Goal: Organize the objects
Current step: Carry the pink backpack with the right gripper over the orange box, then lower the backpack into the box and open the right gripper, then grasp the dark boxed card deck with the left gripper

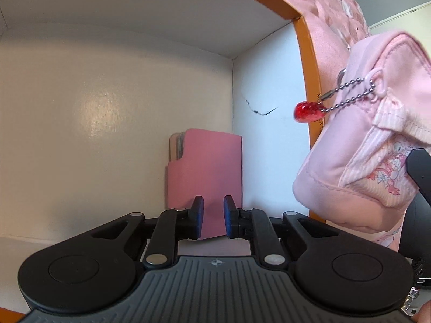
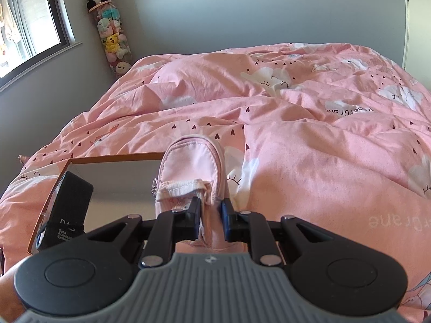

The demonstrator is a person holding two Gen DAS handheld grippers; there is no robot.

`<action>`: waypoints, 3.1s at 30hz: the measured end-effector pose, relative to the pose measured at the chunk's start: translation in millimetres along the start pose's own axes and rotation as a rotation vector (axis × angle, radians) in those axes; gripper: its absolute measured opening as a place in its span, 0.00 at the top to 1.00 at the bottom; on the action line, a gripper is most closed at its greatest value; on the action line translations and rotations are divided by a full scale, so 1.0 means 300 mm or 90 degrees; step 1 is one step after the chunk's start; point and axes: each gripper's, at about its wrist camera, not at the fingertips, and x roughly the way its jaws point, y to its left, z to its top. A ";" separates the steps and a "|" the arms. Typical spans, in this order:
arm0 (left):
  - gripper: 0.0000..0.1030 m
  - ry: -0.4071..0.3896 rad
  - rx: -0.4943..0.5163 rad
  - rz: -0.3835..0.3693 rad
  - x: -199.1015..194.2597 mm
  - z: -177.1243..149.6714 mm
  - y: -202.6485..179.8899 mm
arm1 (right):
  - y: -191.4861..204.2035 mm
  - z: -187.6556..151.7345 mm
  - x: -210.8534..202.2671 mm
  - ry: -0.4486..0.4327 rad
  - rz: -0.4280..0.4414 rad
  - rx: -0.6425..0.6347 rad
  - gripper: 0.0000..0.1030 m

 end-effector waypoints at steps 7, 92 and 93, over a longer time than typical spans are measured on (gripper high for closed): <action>0.84 -0.140 0.078 0.093 -0.214 -0.029 0.037 | 0.023 0.009 0.040 0.061 0.059 0.010 0.83; 0.51 0.022 -0.075 0.085 -0.235 -0.191 0.435 | 0.636 -0.422 0.177 0.328 0.231 -0.289 0.81; 0.54 0.018 -0.072 0.088 -0.238 -0.190 0.429 | 0.631 -0.420 0.177 0.327 0.230 -0.287 0.80</action>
